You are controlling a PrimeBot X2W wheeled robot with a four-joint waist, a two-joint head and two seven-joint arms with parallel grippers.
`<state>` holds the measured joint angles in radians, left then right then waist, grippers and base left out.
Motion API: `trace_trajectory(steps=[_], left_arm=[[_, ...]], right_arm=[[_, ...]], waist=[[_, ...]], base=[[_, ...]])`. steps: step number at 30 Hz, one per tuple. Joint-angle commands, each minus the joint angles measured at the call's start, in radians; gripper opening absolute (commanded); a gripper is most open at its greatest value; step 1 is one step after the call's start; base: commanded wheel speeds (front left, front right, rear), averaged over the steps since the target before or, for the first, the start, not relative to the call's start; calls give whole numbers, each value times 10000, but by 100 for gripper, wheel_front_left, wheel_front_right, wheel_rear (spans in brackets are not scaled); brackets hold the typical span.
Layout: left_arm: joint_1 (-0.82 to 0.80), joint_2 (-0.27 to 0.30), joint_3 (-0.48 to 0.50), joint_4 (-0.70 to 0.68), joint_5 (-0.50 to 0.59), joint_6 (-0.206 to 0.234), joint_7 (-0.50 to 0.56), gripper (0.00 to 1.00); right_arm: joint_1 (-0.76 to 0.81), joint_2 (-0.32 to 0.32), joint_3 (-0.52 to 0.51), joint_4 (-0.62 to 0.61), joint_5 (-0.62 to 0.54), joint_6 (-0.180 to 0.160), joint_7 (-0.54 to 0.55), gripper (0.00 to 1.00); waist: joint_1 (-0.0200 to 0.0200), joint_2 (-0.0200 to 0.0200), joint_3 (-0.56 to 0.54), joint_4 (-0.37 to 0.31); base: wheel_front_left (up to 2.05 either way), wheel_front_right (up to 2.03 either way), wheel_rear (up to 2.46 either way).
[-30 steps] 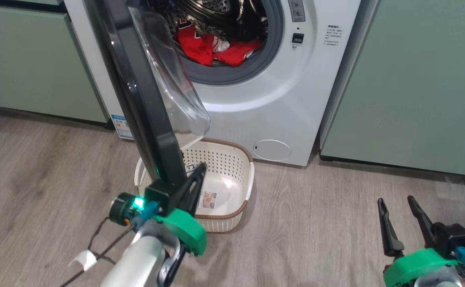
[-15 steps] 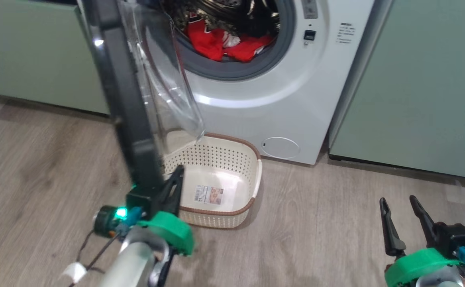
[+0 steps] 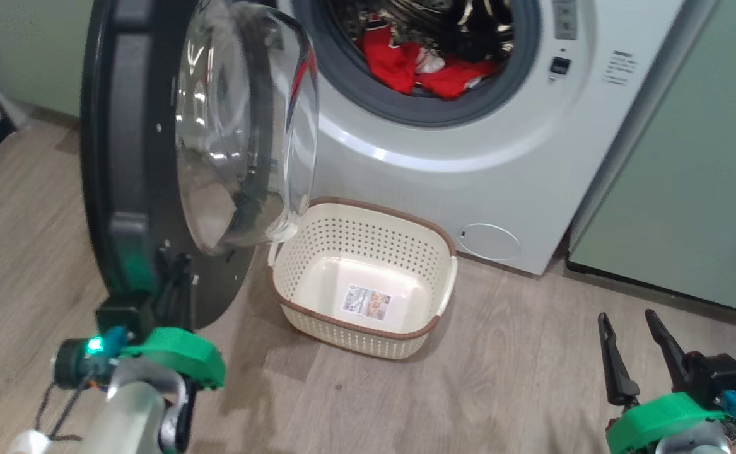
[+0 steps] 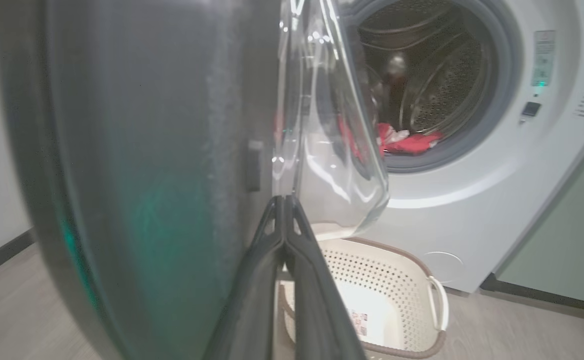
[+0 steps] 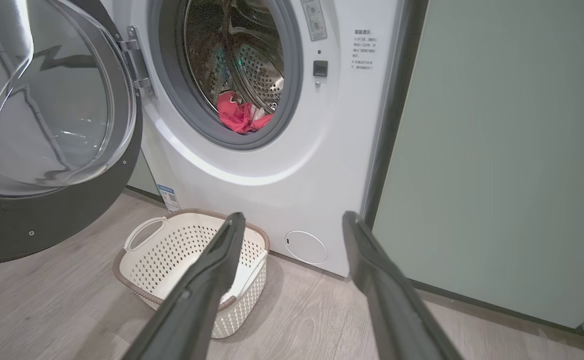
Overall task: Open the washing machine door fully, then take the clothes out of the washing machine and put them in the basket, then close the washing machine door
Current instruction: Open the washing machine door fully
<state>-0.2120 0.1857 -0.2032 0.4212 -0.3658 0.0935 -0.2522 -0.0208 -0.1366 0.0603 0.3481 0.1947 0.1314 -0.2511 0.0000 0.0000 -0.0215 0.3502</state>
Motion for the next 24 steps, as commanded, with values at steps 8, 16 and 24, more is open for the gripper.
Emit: trace_trajectory(steps=[8, 16, 24], left_arm=[[-1131, 479, 1107, 291, -201, -40, -94, 0], [-1795, 435, 2193, 1126, -260, -283, -94, 0], [-2688, 781, 3535, 2469, -103, -425, -95, 0]], right_arm=[[-303, -153, 380, -254, 19, -7, -107, 100], [-560, -271, 612, -261, 11, -7, -107, 100], [-863, -388, 809, -243, 53, -7, -107, 100]], waist=[[0, 0, 81, 603], [0, 0, 473, 540], [0, 0, 1105, 183]], base=[[0, 0, 0], [0, 0, 0], [0, 0, 0]])
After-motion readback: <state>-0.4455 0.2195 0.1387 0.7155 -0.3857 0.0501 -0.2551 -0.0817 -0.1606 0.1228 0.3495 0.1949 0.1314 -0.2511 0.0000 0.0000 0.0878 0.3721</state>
